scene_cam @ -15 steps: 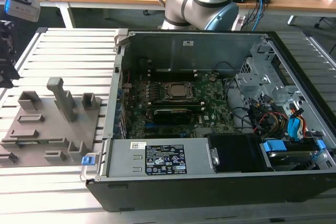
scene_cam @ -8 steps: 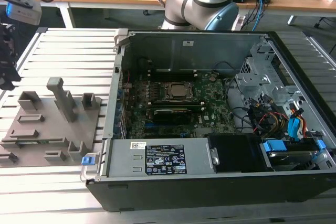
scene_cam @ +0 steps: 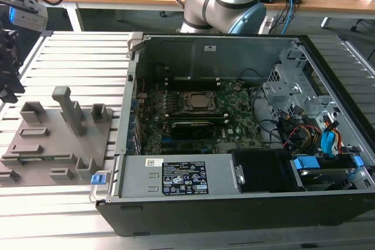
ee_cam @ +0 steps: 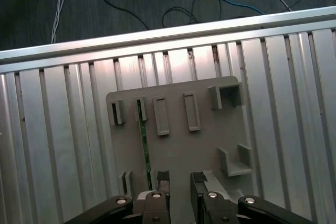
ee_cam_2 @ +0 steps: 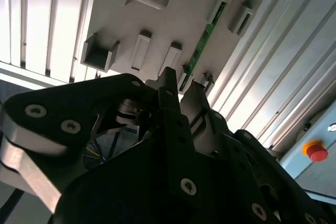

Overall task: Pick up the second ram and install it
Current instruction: 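Pick up the second ram and move it above second insertion slot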

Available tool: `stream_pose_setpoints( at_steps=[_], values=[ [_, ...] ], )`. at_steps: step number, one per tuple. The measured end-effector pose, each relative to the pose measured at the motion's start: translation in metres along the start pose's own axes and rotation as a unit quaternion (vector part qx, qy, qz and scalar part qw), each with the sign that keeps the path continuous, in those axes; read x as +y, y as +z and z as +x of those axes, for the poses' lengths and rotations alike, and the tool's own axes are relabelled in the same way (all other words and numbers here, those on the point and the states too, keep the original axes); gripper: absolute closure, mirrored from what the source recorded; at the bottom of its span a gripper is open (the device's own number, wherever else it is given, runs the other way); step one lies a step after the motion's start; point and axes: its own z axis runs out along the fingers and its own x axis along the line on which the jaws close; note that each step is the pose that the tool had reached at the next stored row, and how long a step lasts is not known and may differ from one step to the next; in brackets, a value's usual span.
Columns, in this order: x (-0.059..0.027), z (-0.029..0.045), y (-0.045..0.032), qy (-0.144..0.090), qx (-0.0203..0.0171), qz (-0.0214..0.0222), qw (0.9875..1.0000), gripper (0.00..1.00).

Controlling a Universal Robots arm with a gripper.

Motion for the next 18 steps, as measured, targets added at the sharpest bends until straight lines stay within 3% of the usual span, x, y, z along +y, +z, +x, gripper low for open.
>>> stream_pose_setpoints(
  at_steps=[18],
  values=[
    [-0.0007, 0.0001, 0.0169, 0.0, 0.0, 0.0, 1.0, 0.7]
  ],
)
